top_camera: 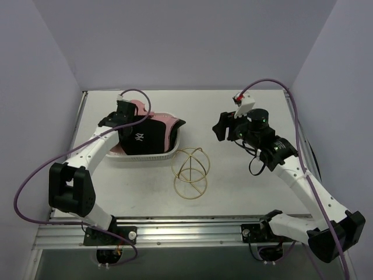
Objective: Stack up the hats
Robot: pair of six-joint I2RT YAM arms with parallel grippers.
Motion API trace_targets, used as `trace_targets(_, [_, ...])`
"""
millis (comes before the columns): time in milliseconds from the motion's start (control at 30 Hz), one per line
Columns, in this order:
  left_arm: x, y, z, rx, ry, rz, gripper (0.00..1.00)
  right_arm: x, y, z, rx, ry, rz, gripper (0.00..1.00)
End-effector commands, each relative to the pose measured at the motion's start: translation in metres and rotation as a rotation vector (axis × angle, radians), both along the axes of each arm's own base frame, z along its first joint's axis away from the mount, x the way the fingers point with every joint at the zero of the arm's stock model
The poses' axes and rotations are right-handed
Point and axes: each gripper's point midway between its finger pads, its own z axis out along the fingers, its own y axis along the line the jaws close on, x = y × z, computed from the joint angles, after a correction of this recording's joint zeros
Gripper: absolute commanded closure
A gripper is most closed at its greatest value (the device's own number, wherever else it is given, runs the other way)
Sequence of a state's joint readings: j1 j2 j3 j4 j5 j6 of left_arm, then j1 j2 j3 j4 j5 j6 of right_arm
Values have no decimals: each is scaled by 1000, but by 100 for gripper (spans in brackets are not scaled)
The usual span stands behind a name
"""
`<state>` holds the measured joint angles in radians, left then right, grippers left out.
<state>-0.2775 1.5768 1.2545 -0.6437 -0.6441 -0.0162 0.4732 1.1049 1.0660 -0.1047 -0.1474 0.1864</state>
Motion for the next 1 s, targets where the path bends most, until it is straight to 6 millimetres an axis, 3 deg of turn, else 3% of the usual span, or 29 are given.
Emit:
trace_targets(0, [20,0,48,96,-102,12,98,-18,10,47,16,-111,84,43])
trace_targets(167, [26,10,81,178,-156,64,98,-45,25,69,20,-145,190,51])
trace_targets(333, [26,23,116,285,-149,125,98,-72,33,72,3,-119,301,53])
trace_targets(567, [21,40,149,432,-154,200,98,-97,43,53,-57,-42,419,39])
trace_targets(767, [12,50,178,436,-199,231,98,-112,55,20,-128,56,493,42])
trace_targets(967, [5,58,206,437,-230,263,98,-120,63,4,-181,90,512,44])
